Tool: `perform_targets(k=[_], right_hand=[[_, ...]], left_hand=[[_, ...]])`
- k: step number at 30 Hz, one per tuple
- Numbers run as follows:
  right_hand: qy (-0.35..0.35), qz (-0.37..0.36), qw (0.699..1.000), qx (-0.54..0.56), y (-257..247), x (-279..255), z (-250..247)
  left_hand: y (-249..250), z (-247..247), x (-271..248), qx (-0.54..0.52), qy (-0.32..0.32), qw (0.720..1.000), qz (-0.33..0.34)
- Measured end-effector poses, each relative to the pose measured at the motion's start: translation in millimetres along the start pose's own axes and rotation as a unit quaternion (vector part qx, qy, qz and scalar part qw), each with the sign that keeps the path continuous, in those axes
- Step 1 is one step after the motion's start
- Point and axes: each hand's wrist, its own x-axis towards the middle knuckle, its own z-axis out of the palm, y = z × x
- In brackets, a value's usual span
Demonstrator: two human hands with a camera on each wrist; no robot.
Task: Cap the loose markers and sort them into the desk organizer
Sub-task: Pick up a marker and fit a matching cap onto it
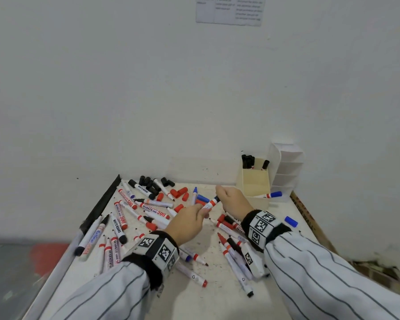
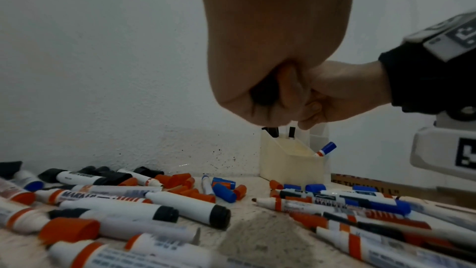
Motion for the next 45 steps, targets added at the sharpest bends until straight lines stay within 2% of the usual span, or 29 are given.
perform_targets(k=[3, 6, 9, 14, 17, 19, 21, 22, 24, 26, 28, 31, 35, 39, 41, 45], right_hand=[[0.0, -0.031, 0.999, 0.017, 2, -6, -6], [0.007, -0.057, 0.997, 0.045, 5, -11, -12], [0.0, -0.079, 0.996, 0.036, 12, -16, -17], [-0.024, -0.104, 0.994, -0.015, 19, -14, -34], [-0.043, -0.092, 0.993, -0.066, 24, -12, -51], [-0.018, -0.064, 0.995, -0.069, 33, -10, -63], [0.032, -0.037, 0.997, -0.055, 42, -9, -75], [0.059, -0.03, 0.997, -0.046, 46, -9, -80], [0.101, -0.024, 0.994, -0.032, 52, -11, -90], [0.121, -0.024, 0.992, -0.023, 56, -12, -96], [0.137, -0.025, 0.99, -0.021, 59, -11, -100], [0.16, -0.027, 0.986, -0.036, 62, -6, -104], [0.216, -0.033, 0.976, -0.019, 60, 6, -113], [0.265, -0.031, 0.963, 0.025, 50, 28, -123], [0.265, -0.038, 0.962, 0.044, 48, 41, -126], [0.274, -0.029, 0.96, 0.049, 49, 61, -127]], left_hand=[[12, 2, 0, -0.064, -0.062, 0.995, -0.041], [21, 0, -1, -0.212, -0.148, 0.959, -0.113], [23, 0, -1, -0.25, -0.185, 0.943, -0.12], [27, 17, 5, -0.22, -0.146, 0.962, -0.074], [31, 28, 10, -0.178, -0.102, 0.977, -0.05], [29, 37, 15, -0.145, -0.056, 0.984, -0.081], [23, 47, 16, -0.103, -0.028, 0.982, -0.155], [22, 52, 15, -0.065, -0.043, 0.978, -0.193], [19, 64, 10, 0.007, -0.117, 0.962, -0.247], [17, 77, 5, 0.013, -0.179, 0.942, -0.283], [16, 88, 4, 0.03, -0.2, 0.937, -0.286], [18, 91, 7, 0.05, -0.182, 0.938, -0.292], [13, 92, 17, 0.006, -0.16, 0.934, -0.318], [0, 77, 25, -0.004, -0.087, 0.939, -0.334], [-6, 67, 26, -0.014, -0.06, 0.937, -0.345], [-18, 53, 32, -0.126, -0.029, 0.923, -0.364]])
